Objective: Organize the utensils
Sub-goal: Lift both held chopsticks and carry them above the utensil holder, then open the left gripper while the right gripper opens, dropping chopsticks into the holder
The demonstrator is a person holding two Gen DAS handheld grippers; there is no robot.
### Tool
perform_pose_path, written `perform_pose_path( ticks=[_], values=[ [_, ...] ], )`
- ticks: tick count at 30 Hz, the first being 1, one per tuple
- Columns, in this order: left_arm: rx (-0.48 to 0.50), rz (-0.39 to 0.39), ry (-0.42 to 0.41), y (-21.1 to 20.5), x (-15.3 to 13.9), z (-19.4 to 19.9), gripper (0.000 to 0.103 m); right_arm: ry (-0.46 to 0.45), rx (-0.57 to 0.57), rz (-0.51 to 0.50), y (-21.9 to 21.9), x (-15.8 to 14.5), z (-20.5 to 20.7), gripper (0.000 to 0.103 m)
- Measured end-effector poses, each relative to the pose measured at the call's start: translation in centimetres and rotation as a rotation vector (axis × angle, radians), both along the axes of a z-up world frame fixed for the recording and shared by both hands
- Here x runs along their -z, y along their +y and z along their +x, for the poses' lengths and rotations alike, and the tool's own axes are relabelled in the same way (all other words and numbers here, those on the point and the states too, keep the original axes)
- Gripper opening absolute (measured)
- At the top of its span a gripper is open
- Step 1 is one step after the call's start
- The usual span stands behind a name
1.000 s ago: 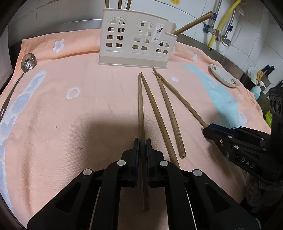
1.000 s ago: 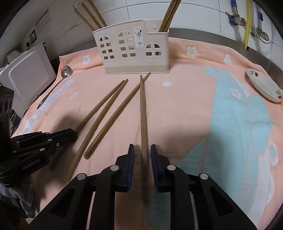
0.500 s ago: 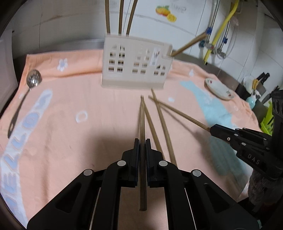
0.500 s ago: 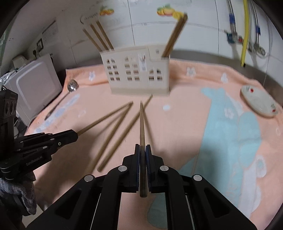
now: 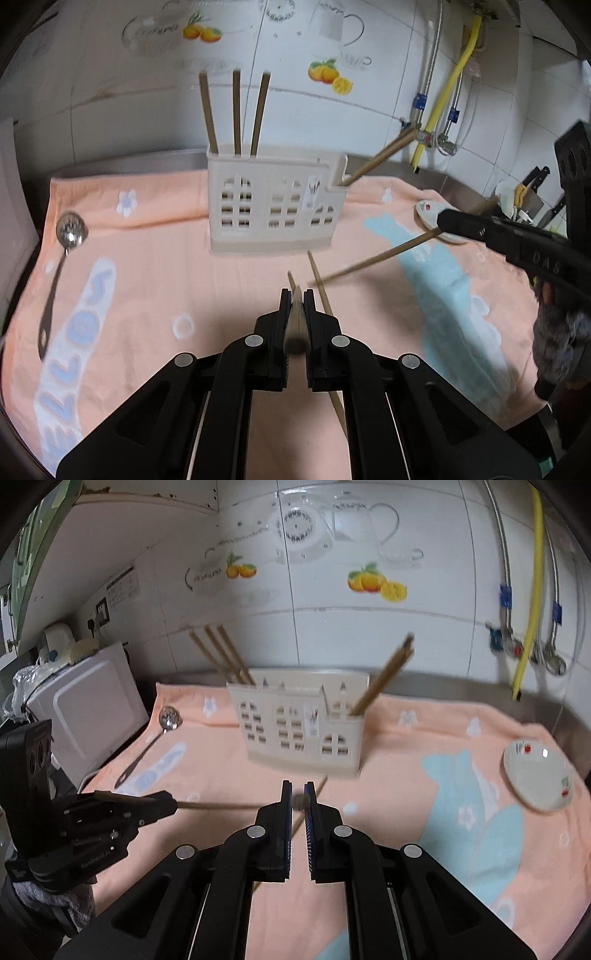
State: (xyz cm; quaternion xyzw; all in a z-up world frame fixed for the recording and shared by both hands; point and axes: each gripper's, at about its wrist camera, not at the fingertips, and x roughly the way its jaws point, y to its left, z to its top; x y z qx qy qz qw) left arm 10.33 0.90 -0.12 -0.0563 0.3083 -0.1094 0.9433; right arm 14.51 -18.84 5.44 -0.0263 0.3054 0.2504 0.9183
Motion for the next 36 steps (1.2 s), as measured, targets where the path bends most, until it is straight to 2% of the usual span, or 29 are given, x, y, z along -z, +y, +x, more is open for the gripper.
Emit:
perform_pose_path(
  ticks=[10,16,21,27,36],
  values=[
    [0.037,0.042,-0.073,-0.3,-4.8,2.6,0.005,-0.069,0.001,-0.006,-0.1,-6.6,3.6,0.006],
    [0.049,0.062,-0.157,-0.8,-8.8,3.4,0.005,-0.118,0.015,0.002,0.1,-10.2,5.7,0.006],
    [0.036,0.097,-0.231,-1.1,-12.3,4.1,0.005,-0.151,0.029,0.012,0.4,-12.1,7.2,0.006],
    [-0.01,0.166,-0.278,-1.1,-14.3,5.8,0.005,-0.155,0.044,0.025,1.0,-12.6,9.5,0.006],
    [-0.035,0.22,-0.198,-0.3,-12.5,9.4,0.005,-0.108,0.041,-0.006,2.3,-9.7,11.5,0.006]
  ],
)
